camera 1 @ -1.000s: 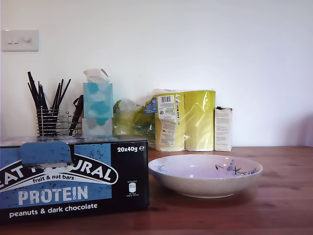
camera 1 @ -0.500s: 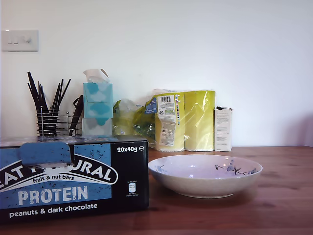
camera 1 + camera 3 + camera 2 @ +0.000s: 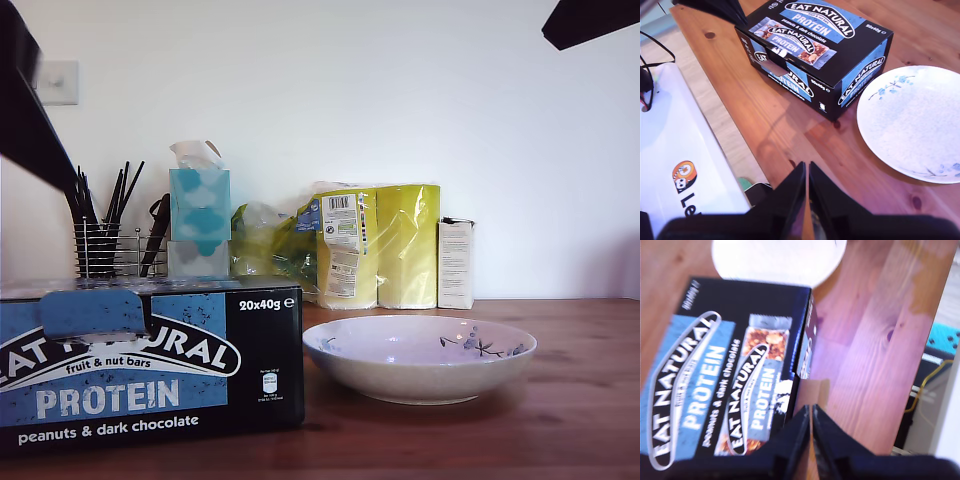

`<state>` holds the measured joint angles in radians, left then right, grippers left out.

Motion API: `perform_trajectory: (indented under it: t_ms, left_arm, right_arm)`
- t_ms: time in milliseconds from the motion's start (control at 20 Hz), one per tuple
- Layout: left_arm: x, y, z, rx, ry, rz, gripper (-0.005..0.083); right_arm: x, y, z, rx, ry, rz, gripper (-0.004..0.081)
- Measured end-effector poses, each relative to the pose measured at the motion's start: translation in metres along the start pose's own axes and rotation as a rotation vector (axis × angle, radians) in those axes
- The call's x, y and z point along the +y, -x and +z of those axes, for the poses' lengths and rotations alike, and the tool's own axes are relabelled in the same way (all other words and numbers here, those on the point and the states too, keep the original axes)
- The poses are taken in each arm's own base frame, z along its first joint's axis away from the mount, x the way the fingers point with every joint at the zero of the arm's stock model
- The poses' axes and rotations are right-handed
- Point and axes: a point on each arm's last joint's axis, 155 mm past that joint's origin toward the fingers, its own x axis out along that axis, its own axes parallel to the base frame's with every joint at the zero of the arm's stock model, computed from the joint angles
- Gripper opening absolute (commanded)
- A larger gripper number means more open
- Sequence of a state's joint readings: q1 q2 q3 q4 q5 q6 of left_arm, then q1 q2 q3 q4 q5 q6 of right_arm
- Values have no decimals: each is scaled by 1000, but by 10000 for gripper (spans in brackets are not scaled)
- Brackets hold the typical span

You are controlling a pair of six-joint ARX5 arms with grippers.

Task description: Open the carton box of snackbars

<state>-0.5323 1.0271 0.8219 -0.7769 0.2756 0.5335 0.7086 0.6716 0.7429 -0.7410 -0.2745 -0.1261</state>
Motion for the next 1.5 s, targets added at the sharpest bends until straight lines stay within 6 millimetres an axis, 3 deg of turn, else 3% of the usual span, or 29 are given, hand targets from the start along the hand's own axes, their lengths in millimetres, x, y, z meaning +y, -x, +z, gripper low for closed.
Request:
perform_trajectory:
  t_ms: [100,150,250,500,800,950,1200,1300,1500]
  left_arm:
    - [5,-10,-1,21,37,3,458]
    - [10,-13,-3,34,42,20,506]
    - [13,-17,-6,62,36,46,508]
    - [-3,-19,-1,52,123,0,502]
    - [17,-8,-18,164,63,221,500]
    - [9,8,-8,121,32,282,467]
    - [17,34,18,-22,7,400,428]
    - [17,28,14,-25,-31,409,428]
    - [13,-7,-15,40,-124,395,429]
  right_arm:
    - [0,0,0,0,4,0,-13]
    - [0,0,0,0,6,0,-13]
    - [0,0,0,0,14,0,-13]
    - [0,0,0,0,52,0,-13]
    - [0,0,-1,3,55,0,-13]
    - [0,0,-4,14,54,2,-13]
    - [1,0,-4,16,59,3,-13]
    - [1,0,-4,16,62,3,-13]
    - [1,0,-6,22,61,3,-13]
